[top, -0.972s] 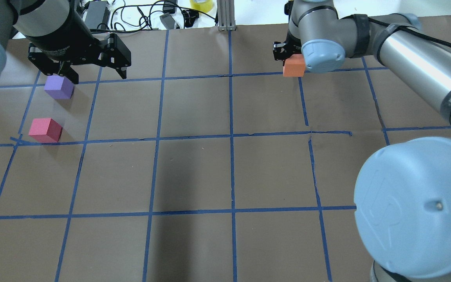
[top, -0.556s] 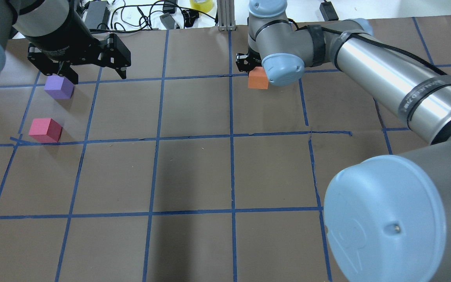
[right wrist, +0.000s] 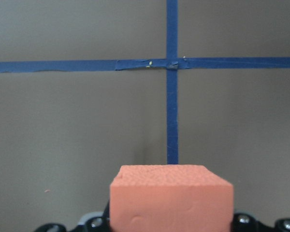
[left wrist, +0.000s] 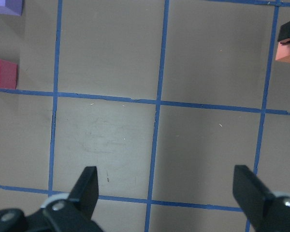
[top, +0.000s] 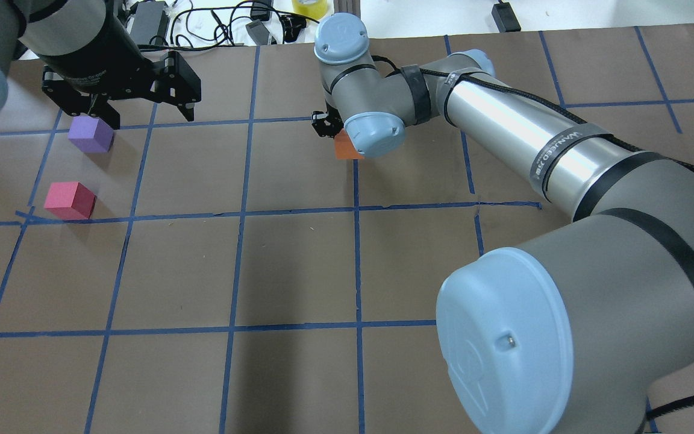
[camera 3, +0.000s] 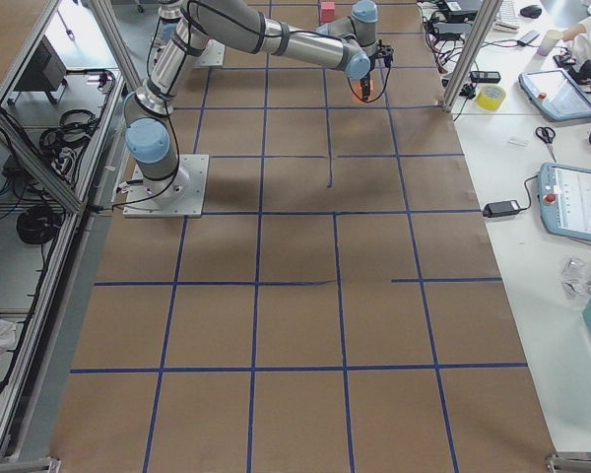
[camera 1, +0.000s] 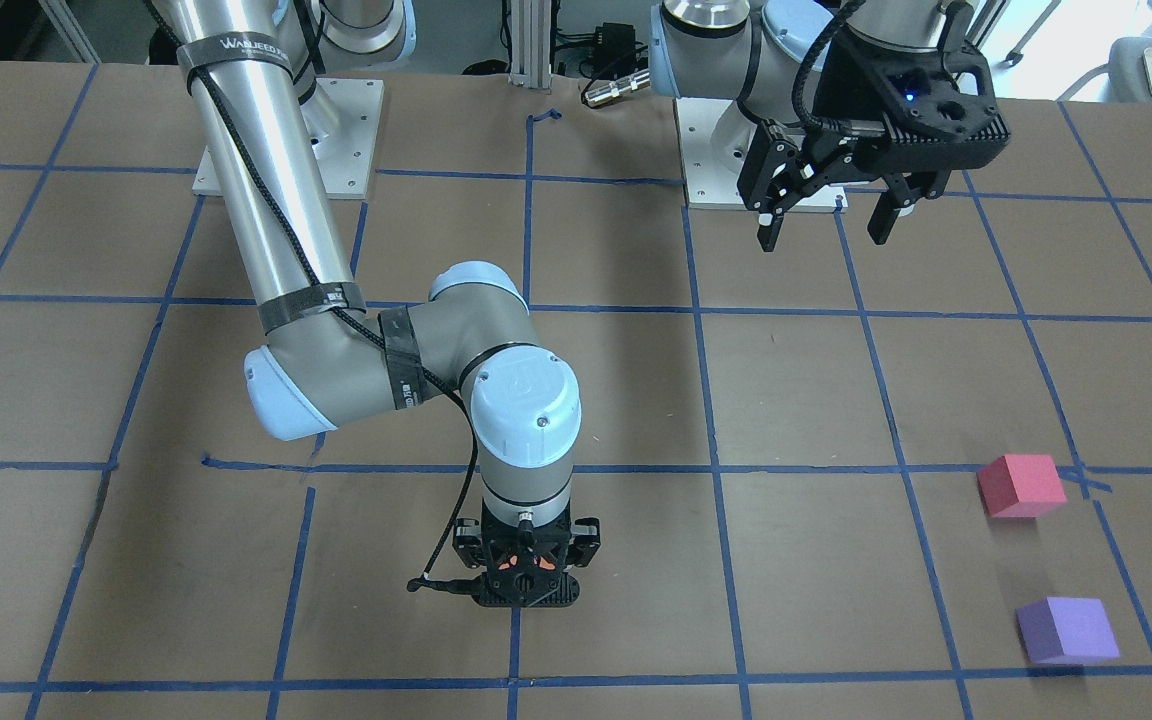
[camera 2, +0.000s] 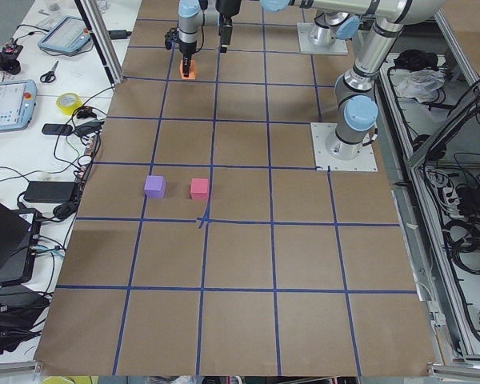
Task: Arrange blocks in a line
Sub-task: 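Carry the orange cube with the right gripper toward the table center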
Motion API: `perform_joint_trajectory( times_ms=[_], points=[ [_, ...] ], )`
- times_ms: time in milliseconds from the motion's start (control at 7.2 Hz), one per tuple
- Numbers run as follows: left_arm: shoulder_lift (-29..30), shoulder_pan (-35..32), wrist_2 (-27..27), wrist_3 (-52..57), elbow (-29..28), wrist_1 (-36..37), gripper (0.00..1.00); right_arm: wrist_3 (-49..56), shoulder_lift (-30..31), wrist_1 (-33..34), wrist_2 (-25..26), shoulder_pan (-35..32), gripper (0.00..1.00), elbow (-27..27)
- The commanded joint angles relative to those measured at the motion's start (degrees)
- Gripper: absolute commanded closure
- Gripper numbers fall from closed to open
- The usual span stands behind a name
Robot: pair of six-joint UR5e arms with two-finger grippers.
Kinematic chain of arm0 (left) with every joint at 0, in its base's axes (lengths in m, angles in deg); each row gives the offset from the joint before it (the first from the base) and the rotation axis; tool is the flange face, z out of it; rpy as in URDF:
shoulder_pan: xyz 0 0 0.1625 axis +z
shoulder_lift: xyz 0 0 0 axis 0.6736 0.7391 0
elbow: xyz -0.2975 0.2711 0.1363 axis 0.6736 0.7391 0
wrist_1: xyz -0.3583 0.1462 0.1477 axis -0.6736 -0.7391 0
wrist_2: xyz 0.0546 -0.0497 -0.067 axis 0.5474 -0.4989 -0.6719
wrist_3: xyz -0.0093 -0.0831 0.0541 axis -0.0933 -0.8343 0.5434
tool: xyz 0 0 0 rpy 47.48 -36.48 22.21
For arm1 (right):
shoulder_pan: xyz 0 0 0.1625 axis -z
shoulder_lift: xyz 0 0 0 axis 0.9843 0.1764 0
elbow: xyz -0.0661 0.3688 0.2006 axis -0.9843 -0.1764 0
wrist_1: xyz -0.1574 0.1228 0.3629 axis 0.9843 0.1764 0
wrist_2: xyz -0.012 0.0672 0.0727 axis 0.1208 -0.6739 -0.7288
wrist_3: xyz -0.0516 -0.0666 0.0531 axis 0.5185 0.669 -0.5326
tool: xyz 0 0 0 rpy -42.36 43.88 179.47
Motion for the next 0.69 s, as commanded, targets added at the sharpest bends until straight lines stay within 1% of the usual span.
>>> perform_joint_trajectory(
  times_ms=[0, 139, 278, 417, 556],
  points=[
    [0.0, 0.0, 0.0, 0.0, 0.0, 0.0, 0.0, 0.6, -1.9, 1.2, -0.1, -1.5, 0.59, -0.2],
    [0.0, 0.0, 0.0, 0.0, 0.0, -0.1, 0.0, -0.1, -2.0, 1.2, -0.1, -1.9, 0.42, -0.2],
    [0.0, 0.0, 0.0, 0.0, 0.0, -0.2, 0.0, -0.3, -2.0, 1.2, -0.1, -2.1, 0.09, -0.2],
    [0.0, 0.0, 0.0, 0.0, 0.0, -0.1, 0.0, -0.4, -1.9, 1.1, -0.3, -2.2, 0.0, -0.2],
    [0.0, 0.0, 0.0, 0.0, 0.0, -0.1, 0.0, -0.6, -1.3, 1.1, -0.8, -2.1, 0.0, -0.2]
  ],
)
